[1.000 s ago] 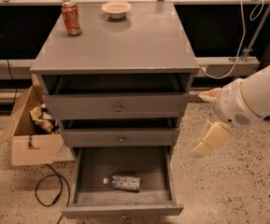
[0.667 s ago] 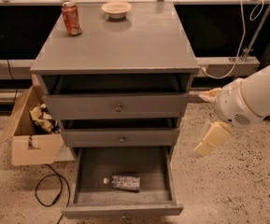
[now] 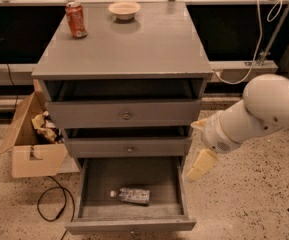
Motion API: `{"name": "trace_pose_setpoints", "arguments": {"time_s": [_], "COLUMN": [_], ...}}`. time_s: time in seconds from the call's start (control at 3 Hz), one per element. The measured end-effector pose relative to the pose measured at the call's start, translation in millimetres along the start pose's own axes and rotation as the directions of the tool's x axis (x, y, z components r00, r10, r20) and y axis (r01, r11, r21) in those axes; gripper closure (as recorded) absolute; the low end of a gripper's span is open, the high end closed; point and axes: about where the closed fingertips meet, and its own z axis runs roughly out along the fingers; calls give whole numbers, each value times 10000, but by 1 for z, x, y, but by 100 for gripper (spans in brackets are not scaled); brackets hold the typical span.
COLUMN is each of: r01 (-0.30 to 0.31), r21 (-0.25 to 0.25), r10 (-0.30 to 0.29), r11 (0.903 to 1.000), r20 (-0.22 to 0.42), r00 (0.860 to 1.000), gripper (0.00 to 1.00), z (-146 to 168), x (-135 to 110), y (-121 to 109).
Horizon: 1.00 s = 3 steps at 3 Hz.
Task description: Pick blue plastic bottle from bottom drawer and place on counter
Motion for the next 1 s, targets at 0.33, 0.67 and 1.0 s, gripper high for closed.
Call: {"name": "trace_pose_setpoints", "arguments": {"time_s": [0.33,0.67,1.0], "r01": [-27,58,-163], "r21": [-229,-516,-1043], "r10": [36,-5,353], "r11": [9997,9987,9944], "r20": [392,1034,1826], "r00": [9992,9946,9825], "gripper": [0,0,0], "z": [57,113,168], "x": [8,0,-5], "y": [-3,-7,-9]}}
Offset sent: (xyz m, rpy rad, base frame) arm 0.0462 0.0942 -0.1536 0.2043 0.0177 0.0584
